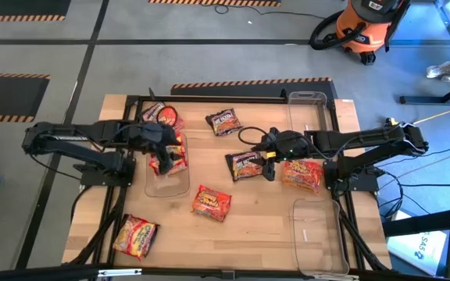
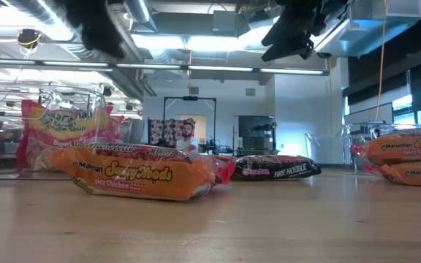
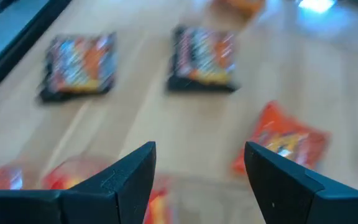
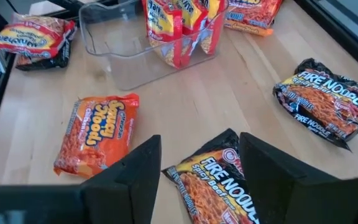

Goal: Sort Maruchan noodles
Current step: Put the red noodle pack into the transparent bin

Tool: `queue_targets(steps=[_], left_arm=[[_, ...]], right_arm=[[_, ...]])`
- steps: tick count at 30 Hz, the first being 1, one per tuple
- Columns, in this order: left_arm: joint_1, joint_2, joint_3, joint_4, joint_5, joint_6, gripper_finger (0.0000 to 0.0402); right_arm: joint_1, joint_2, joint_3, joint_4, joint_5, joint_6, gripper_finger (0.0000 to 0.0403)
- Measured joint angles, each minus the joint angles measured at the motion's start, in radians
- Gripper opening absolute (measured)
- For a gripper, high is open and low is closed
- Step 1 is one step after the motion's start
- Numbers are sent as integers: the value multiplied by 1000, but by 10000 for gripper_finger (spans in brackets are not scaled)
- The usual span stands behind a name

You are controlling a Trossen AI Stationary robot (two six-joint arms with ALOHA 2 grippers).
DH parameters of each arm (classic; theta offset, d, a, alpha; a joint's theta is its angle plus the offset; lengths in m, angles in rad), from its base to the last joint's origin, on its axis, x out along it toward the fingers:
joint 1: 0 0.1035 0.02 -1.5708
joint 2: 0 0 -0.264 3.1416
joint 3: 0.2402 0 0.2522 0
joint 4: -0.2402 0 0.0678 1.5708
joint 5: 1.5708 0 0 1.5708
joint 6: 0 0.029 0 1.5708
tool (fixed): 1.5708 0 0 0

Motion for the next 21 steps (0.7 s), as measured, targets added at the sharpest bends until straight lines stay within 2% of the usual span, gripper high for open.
queue_targets(steps=[4, 10, 21], left_arm=[[-61, 25, -19, 115, 39, -9, 238], [-180, 112, -39, 219, 36, -66, 238], [-353, 364, -52, 306, 34, -173, 237]], right_arm=[[17, 24, 0, 9, -32, 24, 237], [103, 98, 0, 63, -78, 49, 284], [233, 270, 0, 178, -70, 135, 277]])
